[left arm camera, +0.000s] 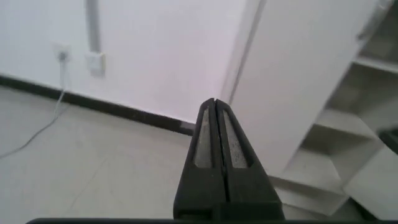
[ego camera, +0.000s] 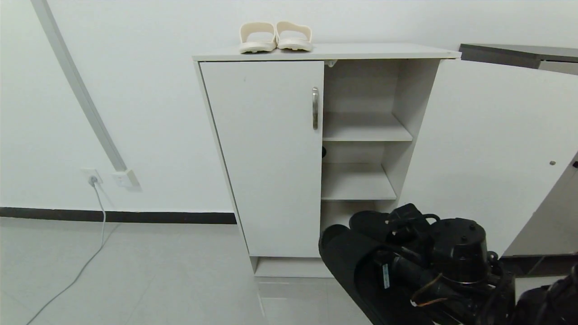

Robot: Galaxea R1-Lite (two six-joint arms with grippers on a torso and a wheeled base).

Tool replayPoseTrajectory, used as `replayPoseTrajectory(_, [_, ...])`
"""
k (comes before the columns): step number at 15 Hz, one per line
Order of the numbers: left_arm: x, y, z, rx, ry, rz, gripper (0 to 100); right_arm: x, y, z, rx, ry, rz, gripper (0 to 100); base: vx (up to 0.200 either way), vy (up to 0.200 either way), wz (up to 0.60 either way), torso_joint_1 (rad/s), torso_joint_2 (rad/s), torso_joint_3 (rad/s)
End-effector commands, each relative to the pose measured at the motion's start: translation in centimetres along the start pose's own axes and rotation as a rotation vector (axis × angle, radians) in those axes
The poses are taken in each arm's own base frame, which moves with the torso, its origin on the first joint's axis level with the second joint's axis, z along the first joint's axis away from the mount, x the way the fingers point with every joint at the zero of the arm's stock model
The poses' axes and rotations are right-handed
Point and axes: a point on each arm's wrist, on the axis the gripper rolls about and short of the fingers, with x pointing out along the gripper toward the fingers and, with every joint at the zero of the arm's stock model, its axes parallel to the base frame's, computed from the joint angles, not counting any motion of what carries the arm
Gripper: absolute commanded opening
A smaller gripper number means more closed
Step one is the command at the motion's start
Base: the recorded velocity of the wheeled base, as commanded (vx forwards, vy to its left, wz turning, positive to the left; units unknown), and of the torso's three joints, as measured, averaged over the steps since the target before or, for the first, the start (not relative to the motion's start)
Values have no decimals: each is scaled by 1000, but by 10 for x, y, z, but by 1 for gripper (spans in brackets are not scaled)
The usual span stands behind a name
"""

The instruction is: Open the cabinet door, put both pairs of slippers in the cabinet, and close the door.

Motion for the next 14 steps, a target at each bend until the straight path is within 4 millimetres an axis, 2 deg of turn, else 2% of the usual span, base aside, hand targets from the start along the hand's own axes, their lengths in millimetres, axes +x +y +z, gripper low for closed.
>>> replayPoseTrajectory(1, [2, 1, -21, 53, 43, -47, 0, 28, 13, -8, -2, 11, -24, 0, 0, 0, 0, 0, 0, 0])
replayPoseTrajectory(2, [1, 2, -26, 119, 99, -59, 0, 39, 17, -8, -2, -3, -64, 0, 0, 0, 0, 0, 0, 0])
replayPoseTrajectory(5, [1, 1, -26, 122, 98, -106, 0, 59, 31, -9, -3, -49, -76, 0, 0, 0, 0, 0, 0, 0])
replayPoseTrajectory(7, [1, -2, -26, 117, 112, -209, 0, 72, 34, -12, -12, -80, -73, 0, 0, 0, 0, 0, 0, 0])
replayPoseTrajectory(9, [1, -1, -27, 103, 111, -206, 0, 80, 36, -13, -9, -91, -81, 0, 0, 0, 0, 0, 0, 0])
replayPoseTrajectory(14, [1, -1, -26, 83, 111, -200, 0, 112, 40, -9, 9, -105, -367, 0, 0, 0, 0, 0, 0, 0])
